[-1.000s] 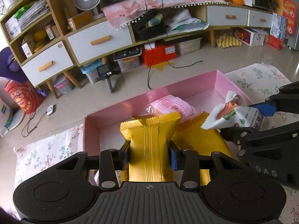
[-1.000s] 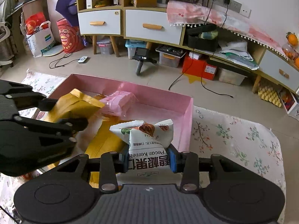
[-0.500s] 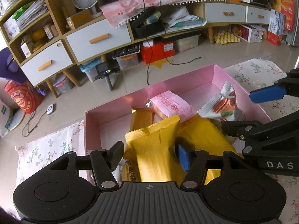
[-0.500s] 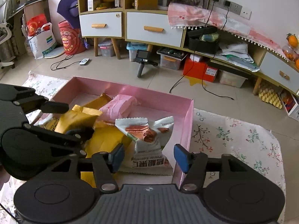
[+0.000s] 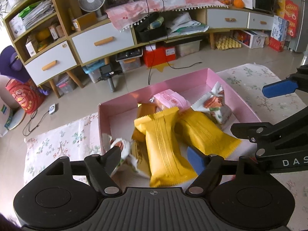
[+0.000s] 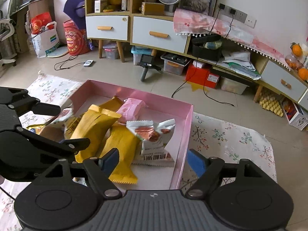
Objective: Organize snacks
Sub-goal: 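Lift both tools out of the pink box back toward the snack pile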
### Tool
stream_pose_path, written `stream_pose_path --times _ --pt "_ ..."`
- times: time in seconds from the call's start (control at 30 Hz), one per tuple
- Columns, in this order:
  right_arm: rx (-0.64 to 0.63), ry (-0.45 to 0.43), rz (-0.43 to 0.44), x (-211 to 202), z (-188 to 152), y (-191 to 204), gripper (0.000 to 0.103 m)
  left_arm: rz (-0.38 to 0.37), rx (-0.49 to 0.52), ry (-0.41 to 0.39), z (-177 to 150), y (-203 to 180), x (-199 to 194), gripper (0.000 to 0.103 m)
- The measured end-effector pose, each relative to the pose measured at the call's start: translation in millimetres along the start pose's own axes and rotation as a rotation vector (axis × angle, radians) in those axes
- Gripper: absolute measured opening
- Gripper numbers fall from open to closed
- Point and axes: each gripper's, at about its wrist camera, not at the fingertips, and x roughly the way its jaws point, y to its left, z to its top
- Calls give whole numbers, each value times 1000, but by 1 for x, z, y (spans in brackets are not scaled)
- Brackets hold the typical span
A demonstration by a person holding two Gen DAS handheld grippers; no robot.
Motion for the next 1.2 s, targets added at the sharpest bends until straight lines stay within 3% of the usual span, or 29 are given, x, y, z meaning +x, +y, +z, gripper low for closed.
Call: stream_pose_path --times 0.33,0.67,1.0,1.2 --pt "-3 -8 8 -36 -18 17 71 -3 -6 -30 -32 -4 -43 87" --pt "-8 1 15 -58 -41 36 75 -7 9 -27 -65 -7 -69 94" --pt "9 -6 23 -66 -67 53 80 3 13 -39 -101 -4 -78 97" --pt "38 16 11 -59 -87 56 80 50 49 -11 -121 1 -69 98"
